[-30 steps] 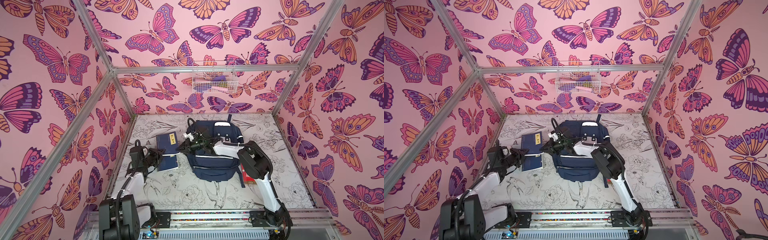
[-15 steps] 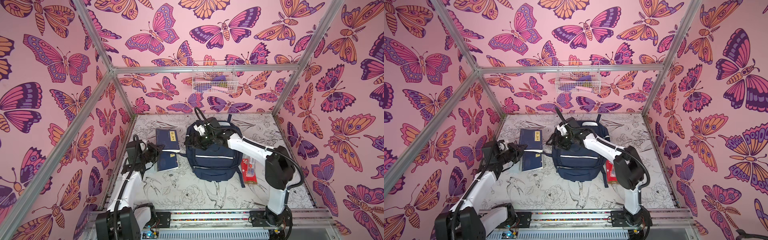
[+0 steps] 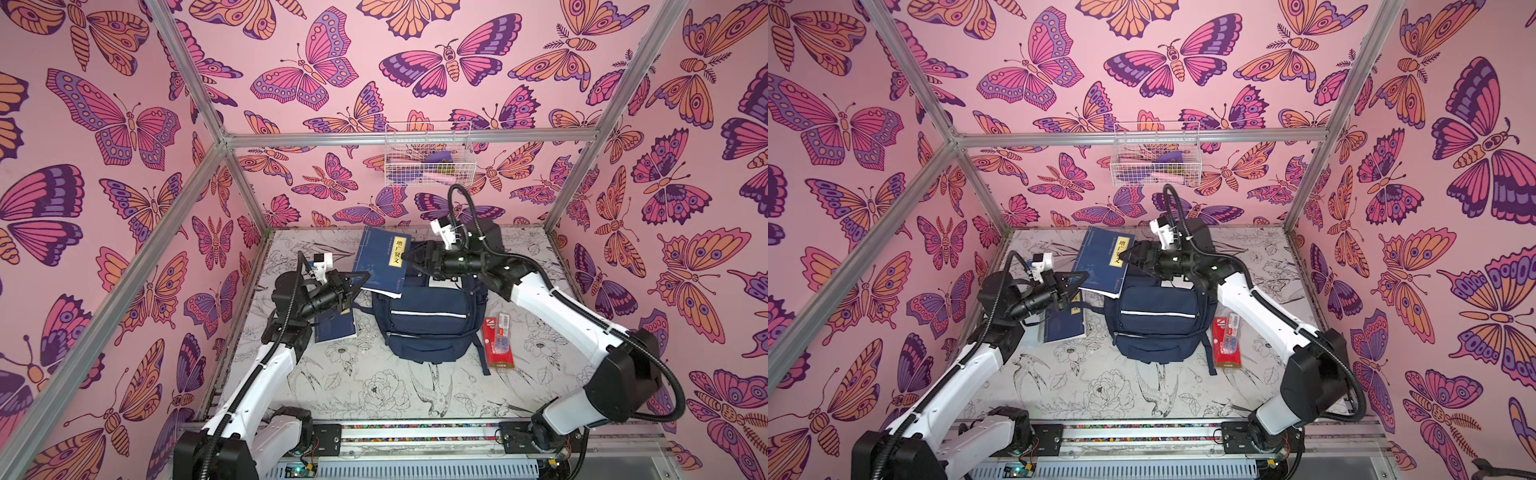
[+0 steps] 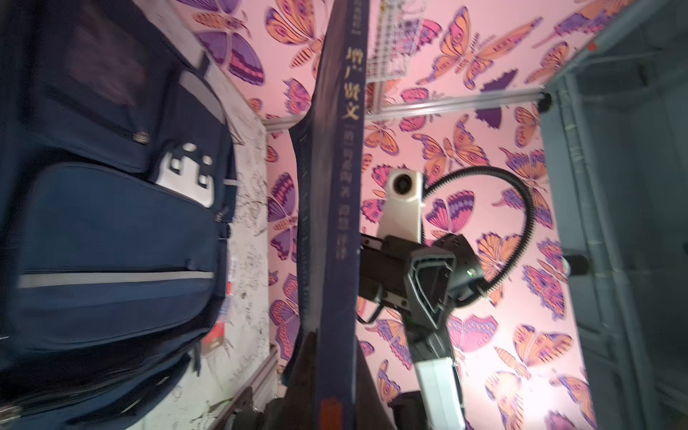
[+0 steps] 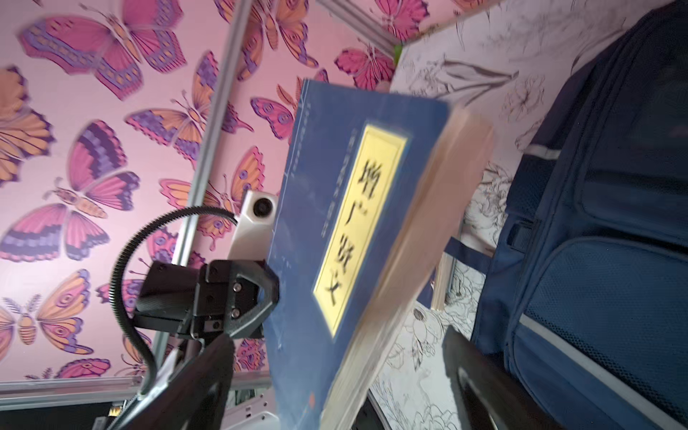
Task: Pack books, pencil case, and school supplies into a backpack
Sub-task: Pick up the book.
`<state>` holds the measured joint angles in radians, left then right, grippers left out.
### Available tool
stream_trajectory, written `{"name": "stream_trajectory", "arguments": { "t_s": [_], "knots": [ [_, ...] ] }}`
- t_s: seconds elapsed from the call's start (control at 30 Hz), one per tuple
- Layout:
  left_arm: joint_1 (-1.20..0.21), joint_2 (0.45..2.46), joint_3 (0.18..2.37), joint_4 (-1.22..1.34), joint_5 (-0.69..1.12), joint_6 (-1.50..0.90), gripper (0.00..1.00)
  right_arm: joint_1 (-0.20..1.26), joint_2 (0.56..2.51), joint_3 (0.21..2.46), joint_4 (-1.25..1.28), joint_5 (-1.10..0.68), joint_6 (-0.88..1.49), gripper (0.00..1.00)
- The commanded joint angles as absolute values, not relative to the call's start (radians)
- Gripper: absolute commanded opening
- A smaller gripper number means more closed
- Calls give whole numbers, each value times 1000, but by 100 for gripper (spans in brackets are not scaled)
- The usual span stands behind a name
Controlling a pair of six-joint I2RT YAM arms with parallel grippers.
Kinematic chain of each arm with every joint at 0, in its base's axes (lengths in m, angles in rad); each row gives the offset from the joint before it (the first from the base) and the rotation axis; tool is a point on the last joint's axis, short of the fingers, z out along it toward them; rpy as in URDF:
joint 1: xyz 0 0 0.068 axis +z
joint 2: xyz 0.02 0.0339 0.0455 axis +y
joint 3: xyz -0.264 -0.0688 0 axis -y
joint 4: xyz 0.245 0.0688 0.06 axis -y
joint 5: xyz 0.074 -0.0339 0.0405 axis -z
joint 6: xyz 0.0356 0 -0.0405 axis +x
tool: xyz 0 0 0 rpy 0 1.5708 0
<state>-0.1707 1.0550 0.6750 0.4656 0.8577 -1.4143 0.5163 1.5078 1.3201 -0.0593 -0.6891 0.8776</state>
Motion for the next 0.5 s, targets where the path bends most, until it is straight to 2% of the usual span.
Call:
{"name": "stream_trajectory", "arguments": {
  "t_s": [0.0, 0.2, 0.33, 0.47],
  "knots": [
    [-214, 1101, 685, 836, 915, -1553, 0, 481, 1456, 1253, 112, -770, 969, 87],
    [-299, 1191, 681, 1082, 938, -1639, 0, 459, 1412, 1191, 254, -825, 1029, 83],
    [-324, 1198, 688, 1089, 948, -1614, 0, 451, 1404, 1181, 286, -825, 1045, 78],
    [-324, 1201, 676, 1085, 937, -1601, 0, 436, 1403, 1173, 320, -836, 1078, 67]
  ]
}}
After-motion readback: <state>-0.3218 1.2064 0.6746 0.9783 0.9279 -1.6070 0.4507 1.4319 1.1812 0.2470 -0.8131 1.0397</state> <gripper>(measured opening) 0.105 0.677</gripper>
